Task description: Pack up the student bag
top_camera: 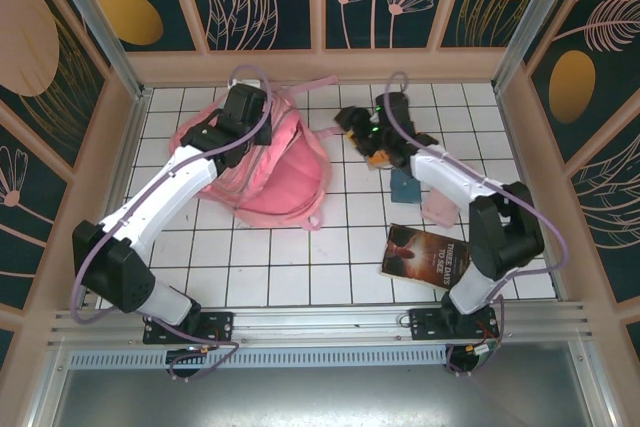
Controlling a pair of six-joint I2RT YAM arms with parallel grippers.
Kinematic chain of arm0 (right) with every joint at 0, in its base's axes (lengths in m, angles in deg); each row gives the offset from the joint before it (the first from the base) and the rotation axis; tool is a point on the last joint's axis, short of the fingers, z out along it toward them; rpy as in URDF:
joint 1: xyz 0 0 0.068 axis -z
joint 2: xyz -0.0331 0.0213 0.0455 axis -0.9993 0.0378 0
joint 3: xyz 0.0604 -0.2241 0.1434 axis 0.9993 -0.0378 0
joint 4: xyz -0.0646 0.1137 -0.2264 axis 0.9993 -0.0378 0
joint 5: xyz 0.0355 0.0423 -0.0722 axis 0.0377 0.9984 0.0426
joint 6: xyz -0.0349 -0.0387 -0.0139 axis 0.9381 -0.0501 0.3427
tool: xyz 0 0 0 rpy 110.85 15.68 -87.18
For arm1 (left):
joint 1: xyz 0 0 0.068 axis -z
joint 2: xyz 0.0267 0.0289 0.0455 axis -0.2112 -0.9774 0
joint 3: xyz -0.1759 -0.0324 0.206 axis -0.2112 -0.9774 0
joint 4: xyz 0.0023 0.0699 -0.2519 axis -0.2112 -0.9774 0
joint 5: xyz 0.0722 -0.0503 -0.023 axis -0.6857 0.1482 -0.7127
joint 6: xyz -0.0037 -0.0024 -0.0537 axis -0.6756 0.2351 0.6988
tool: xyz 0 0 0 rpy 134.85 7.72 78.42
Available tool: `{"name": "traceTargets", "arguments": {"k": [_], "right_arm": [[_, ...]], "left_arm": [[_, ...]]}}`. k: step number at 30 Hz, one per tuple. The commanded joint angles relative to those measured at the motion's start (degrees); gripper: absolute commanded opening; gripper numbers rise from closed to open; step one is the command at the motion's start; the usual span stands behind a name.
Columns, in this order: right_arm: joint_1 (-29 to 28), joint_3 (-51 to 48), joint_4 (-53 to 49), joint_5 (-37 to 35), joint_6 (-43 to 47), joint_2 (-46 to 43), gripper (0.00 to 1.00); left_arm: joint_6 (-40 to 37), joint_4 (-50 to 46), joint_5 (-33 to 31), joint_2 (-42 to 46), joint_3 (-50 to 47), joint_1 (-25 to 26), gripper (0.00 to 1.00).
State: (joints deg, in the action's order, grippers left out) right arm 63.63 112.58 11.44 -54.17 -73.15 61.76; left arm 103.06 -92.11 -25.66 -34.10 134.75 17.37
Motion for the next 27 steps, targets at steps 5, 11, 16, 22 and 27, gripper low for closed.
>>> {"name": "traceTargets", "arguments": {"k": [5, 11, 16, 22, 27], "right_arm": [[9.09, 13.04, -15.97, -6.24, 14.55, 13.06, 0.63], [11.46, 29.90, -22.99, -5.48, 20.58, 29.27, 0.62], [10.63, 37.20, -27.08, -4.17, 24.37, 36.33, 0.61], [8.03, 29.04, -25.69, -2.06, 26.08, 34.42, 0.61], [3.65, 19.79, -24.49, 0.66, 27.72, 30.07, 0.60]], "left_arm": [[-4.09, 0.78, 6.51, 5.37, -5.77, -0.92, 0.01], [-1.04, 1.11, 9.54, 3.75, -7.09, -0.90, 0.50], [1.63, 5.41, 13.37, 3.46, -6.89, -0.95, 0.75], [4.43, 9.75, 17.74, 0.23, -5.15, -0.91, 0.81], [6.15, 10.61, 22.56, -5.92, -0.71, -0.91, 0.81]]}}
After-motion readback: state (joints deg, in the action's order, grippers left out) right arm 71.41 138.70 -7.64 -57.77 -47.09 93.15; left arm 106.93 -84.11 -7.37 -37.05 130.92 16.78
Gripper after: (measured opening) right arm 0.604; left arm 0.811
